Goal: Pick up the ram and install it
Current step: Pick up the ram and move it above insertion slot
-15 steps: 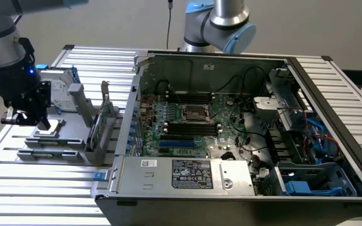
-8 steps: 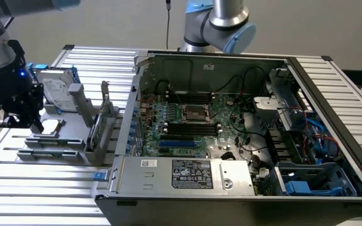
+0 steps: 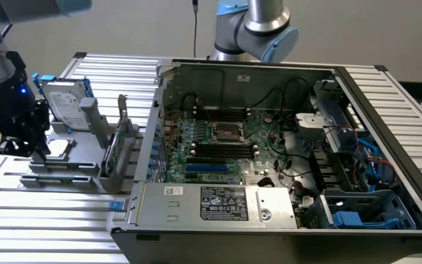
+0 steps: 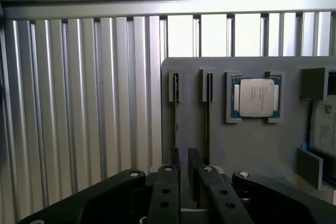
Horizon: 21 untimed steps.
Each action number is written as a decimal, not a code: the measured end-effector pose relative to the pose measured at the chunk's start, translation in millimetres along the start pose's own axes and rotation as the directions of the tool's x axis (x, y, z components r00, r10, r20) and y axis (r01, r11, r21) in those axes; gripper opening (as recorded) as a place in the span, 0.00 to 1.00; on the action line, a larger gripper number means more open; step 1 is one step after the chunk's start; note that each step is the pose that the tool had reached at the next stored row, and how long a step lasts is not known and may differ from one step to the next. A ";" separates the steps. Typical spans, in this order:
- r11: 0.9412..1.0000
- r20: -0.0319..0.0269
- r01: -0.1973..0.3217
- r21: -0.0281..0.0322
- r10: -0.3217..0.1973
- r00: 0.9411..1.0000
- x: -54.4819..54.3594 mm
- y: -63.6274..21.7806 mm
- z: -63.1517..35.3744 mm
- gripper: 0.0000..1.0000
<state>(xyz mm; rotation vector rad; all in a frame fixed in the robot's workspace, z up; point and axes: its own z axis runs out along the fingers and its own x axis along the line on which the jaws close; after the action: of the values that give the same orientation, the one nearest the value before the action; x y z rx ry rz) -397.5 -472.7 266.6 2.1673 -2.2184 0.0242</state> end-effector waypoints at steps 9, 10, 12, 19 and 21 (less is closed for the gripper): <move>1.000 0.000 0.013 0.001 -0.013 1.000 2.2 0.9 16.1 0.36; 1.000 0.000 0.015 0.001 -0.015 1.000 2.4 1.0 17.9 0.36; 1.000 0.000 0.020 0.001 -0.020 1.000 2.6 1.2 21.7 0.36; 0.999 -0.001 0.050 0.002 -0.050 0.999 2.3 1.0 34.4 0.36; 0.998 -0.001 0.059 0.002 -0.059 0.998 2.1 1.0 38.0 0.36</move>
<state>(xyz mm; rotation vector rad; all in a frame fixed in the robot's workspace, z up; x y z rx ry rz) -399.2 -476.3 228.7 2.2324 -2.1536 0.0261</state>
